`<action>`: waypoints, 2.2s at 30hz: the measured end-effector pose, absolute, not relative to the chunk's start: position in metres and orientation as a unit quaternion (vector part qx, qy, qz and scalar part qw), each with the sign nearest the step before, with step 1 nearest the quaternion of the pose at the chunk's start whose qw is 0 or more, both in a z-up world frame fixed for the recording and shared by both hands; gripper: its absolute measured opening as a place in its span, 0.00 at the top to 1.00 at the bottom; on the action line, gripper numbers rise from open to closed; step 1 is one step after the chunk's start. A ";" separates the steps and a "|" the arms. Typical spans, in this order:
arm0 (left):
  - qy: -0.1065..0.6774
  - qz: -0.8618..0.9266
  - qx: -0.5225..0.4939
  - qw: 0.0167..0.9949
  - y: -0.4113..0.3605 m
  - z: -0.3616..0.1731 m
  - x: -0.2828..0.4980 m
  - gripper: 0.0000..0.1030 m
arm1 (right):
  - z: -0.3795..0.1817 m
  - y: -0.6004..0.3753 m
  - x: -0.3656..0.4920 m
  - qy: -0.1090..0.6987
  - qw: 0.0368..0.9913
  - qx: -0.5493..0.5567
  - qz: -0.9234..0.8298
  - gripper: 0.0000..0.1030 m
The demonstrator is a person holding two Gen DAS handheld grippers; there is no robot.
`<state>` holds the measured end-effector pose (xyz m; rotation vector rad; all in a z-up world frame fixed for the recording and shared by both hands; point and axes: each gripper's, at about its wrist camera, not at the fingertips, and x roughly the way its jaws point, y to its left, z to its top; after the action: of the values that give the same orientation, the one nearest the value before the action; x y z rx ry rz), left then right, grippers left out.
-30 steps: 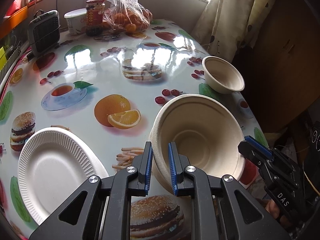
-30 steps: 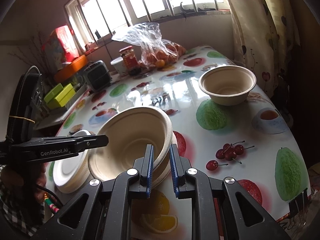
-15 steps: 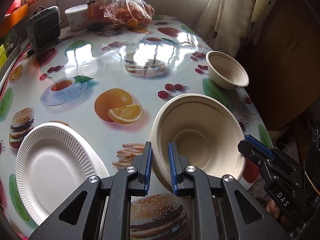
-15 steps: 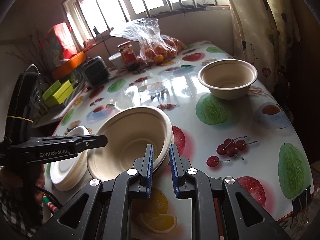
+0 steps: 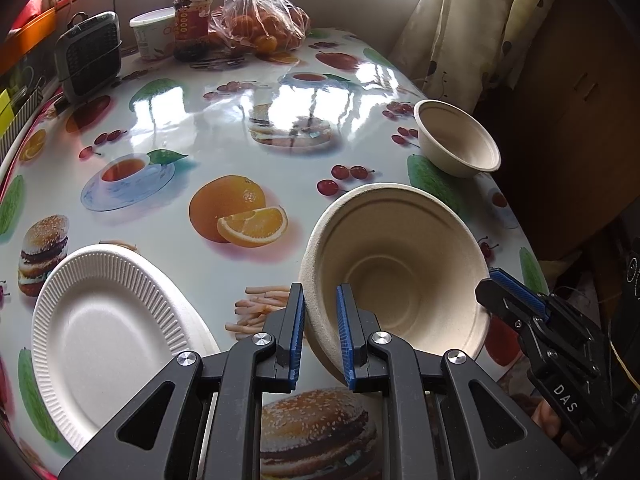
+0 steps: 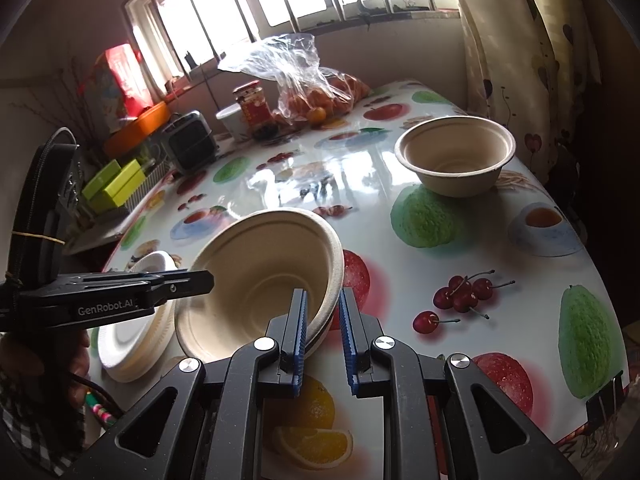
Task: Organize plates and bowls
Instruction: 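Lower the held bowls into the other bowl and open both grippers, then move both grippers toward the remaining beige bowl on the table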
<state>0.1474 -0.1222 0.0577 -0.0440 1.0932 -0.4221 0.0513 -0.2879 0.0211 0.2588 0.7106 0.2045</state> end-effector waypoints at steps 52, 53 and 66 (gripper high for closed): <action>0.484 -0.212 -0.008 0.849 -0.141 0.086 0.159 0.65 | 0.036 -0.309 0.053 0.323 0.933 0.137 0.084 0.72; 0.481 -0.215 -0.006 0.850 -0.145 0.088 0.160 0.65 | 0.037 -0.313 0.053 0.322 0.933 0.137 0.080 0.71; 0.475 -0.251 0.011 0.844 -0.194 0.096 0.193 0.65 | 0.051 -0.353 0.067 0.310 0.942 0.124 0.029 0.61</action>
<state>0.1931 -0.1943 0.0961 0.0229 1.0025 -0.5296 0.0671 -0.3530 0.0511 0.2527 0.6332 0.0594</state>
